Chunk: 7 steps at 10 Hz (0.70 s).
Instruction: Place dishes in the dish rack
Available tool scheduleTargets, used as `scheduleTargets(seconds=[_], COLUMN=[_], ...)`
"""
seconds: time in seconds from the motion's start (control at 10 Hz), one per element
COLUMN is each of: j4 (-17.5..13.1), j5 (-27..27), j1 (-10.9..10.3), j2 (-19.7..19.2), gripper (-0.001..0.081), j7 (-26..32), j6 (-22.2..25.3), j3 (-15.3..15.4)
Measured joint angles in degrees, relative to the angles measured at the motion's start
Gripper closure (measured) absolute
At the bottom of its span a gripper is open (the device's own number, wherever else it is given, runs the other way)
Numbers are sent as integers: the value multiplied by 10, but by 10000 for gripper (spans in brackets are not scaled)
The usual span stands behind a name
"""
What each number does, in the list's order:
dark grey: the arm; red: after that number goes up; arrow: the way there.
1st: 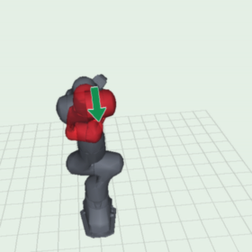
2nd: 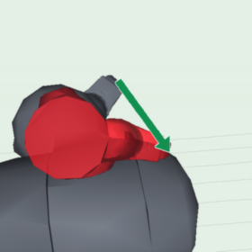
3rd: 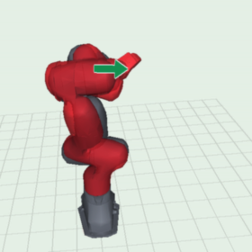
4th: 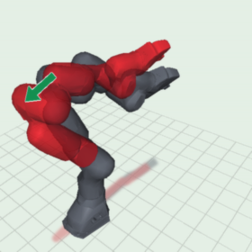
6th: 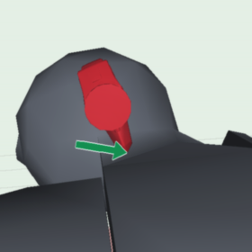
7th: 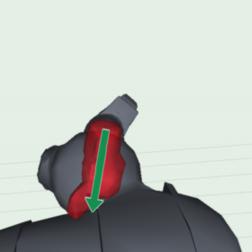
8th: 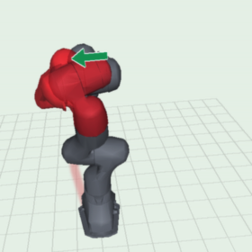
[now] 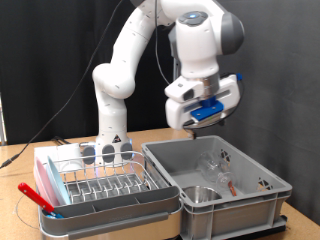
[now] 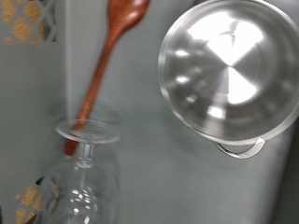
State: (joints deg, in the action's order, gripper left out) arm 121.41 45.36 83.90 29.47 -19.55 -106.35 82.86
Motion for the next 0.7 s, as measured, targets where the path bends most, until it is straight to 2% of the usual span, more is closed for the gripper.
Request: scheduleTargets(seconds=[0.3,0.4,0.7], j4=[31,34,34], j5=[46,47,37], j1=[-96,-113,-119], j2=[20,30,46], gripper=[-3,-3,-3], j7=[1,-6,-12], j6=[-88,-94,-81], j3=[-22,-28,-38])
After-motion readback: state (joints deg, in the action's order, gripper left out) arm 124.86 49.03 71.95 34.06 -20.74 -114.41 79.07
